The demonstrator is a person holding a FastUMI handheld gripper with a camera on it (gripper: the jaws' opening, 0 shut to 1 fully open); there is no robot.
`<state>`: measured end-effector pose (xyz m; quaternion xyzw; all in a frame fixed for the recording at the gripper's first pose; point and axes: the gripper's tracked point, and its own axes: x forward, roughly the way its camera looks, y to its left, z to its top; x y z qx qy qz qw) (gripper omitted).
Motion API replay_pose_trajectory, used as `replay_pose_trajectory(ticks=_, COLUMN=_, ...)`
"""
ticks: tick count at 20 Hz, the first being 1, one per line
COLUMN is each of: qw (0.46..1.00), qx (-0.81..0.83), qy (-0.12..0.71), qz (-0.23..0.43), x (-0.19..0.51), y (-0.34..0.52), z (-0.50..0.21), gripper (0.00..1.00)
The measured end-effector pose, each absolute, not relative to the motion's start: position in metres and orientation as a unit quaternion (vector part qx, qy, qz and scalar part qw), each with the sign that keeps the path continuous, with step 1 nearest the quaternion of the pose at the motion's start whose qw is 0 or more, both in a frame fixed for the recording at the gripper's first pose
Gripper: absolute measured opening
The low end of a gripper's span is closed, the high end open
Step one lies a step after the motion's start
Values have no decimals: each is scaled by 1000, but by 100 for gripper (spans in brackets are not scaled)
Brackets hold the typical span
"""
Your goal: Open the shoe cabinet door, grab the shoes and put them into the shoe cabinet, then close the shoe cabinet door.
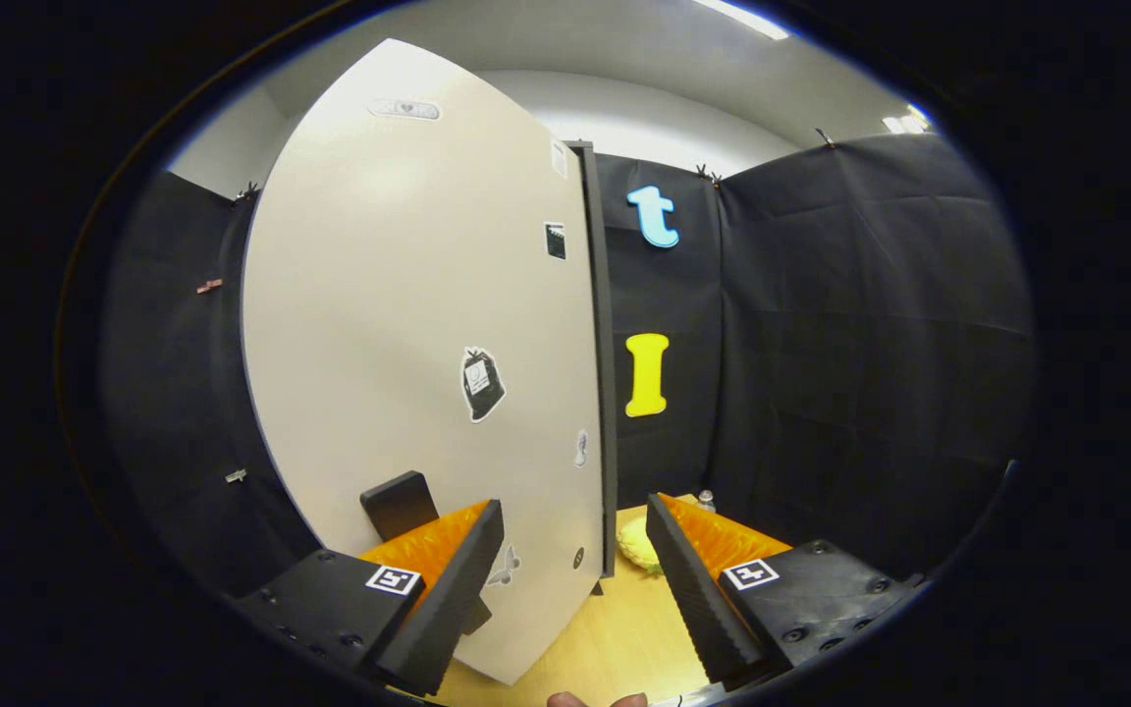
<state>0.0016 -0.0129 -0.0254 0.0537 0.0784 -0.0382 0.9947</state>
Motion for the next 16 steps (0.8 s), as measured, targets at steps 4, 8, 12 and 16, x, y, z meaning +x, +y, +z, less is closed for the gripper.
replay_pose_trajectory(ticks=4, qw=995, qx=64, qy=79, qz=9, x=18, y=38, z=-25, gripper=97)
replay_pose_trajectory(ticks=8, qw=994, qx=54, qy=87, qz=41, x=24, y=79, z=-35, gripper=98)
replay_pose_trajectory(ticks=12, qw=995, qx=40, qy=75, qz=49, x=27, y=86, z=-29, gripper=98)
replay_pose_trajectory(ticks=16, qw=996, qx=35, qy=64, qz=47, x=30, y=84, z=-25, gripper=98)
